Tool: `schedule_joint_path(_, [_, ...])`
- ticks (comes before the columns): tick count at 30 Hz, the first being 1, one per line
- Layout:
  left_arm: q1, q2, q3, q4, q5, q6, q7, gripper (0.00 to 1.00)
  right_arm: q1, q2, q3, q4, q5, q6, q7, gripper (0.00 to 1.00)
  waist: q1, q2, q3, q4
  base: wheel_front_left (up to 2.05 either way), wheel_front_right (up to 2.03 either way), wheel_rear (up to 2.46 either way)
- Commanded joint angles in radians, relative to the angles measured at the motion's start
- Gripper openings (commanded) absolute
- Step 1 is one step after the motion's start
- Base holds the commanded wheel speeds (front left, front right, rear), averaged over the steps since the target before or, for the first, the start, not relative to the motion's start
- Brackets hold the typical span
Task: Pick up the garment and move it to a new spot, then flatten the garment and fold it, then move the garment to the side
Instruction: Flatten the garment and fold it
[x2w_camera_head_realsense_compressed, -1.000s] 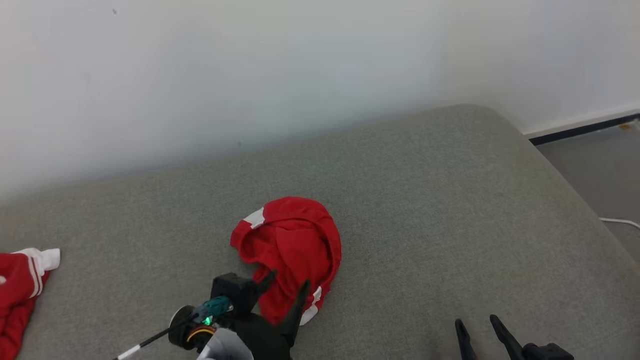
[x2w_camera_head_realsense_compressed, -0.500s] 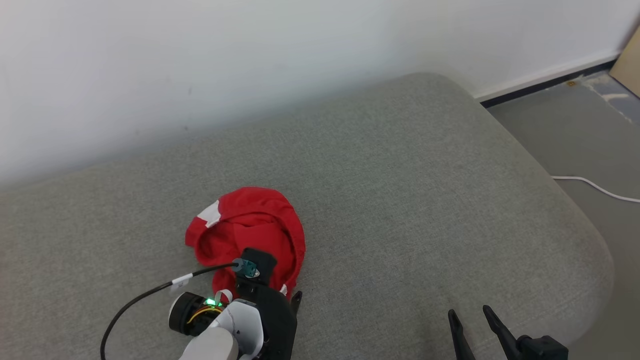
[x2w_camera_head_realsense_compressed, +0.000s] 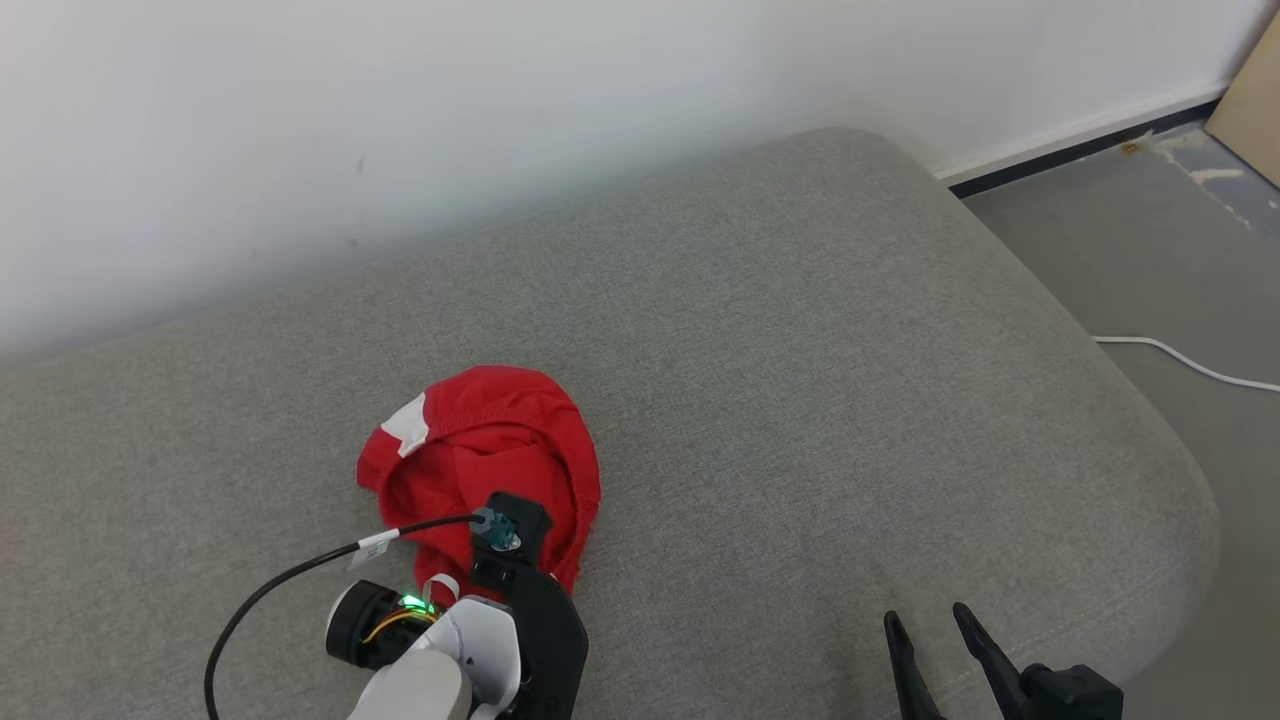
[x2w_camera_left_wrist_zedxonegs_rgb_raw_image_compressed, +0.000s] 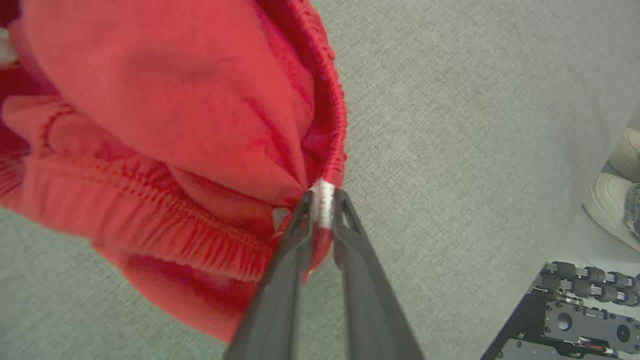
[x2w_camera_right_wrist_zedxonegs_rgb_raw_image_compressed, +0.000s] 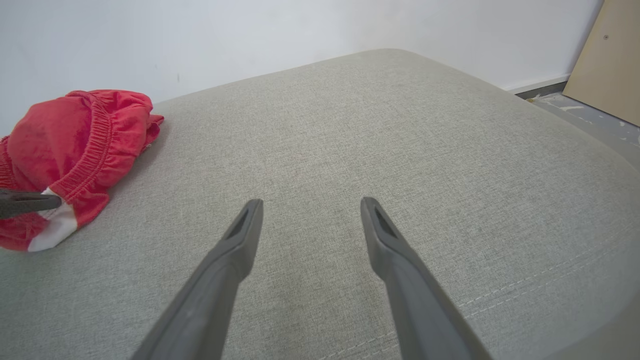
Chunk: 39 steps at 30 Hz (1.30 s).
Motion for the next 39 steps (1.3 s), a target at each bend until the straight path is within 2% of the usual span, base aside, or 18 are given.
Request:
schedule_joint_path(1, [-0.004,0.004,-0.002,0.001,0.006,0.003,0.000,0.00,-0.010,0.003,0.001,0.003,0.003,-0.002,-0.004,1.00,0.0000,-0.0001,-0.001,0.001,0.00,0.00,0.00])
schedule_joint_path(6, [-0.021,-0.013,0.006,-0.011,-0.009,-0.004,-0.046,0.00,-0.012,0.003,-0.001,0.010,0.003,-0.002,-0.009,1.00,0.0000,-0.0001,-0.004,0.008,0.00,0.00,0.00])
schedule_joint_path(14, [-0.133,-0.089,0.045,-0.075,-0.072,-0.035,-0.264,0.00,-0.014,0.004,0.003,0.016,0.004,-0.002,-0.007,1.00,0.0000,-0.0001,-0.018,0.025,0.00,0.00,0.00])
schedule_joint_path(18, [-0.218,-0.105,0.059,-0.105,-0.121,-0.039,-0.358,0.00,-0.015,0.002,0.004,0.017,0.005,-0.002,-0.007,1.00,0.0000,-0.0001,-0.025,0.033,0.00,0.00,0.00])
schedule_joint_path(22, [-0.306,-0.110,0.068,-0.128,-0.183,-0.033,-0.454,0.00,-0.016,0.002,0.008,0.018,0.003,-0.002,-0.004,1.00,0.0000,-0.0001,-0.033,0.037,0.00,0.00,0.00])
schedule_joint_path(26, [-0.354,-0.110,0.043,-0.139,-0.239,-0.017,-0.502,0.00,-0.013,0.002,0.009,0.020,0.003,-0.002,-0.004,1.00,0.0000,-0.0001,-0.039,0.041,0.00,0.00,0.00])
schedule_joint_path(29, [-0.353,-0.109,0.014,-0.128,-0.284,-0.002,-0.514,0.00,-0.007,0.003,0.004,0.016,0.006,-0.002,-0.005,1.00,0.0000,-0.0001,-0.039,0.054,0.00,0.00,0.00])
schedule_joint_path(33, [-0.270,-0.103,-0.014,-0.083,-0.319,-0.002,-0.486,0.00,0.003,0.004,0.002,0.013,0.009,-0.002,-0.006,1.00,0.0000,-0.0001,-0.032,0.088,0.00,0.00,0.00])
schedule_joint_path(39, [-0.074,-0.028,-0.021,-0.051,-0.374,-0.009,-0.444,0.00,0.012,-0.005,-0.001,0.008,0.012,-0.002,-0.001,1.00,0.0000,-0.0001,-0.028,0.150,0.00,0.00,0.00])
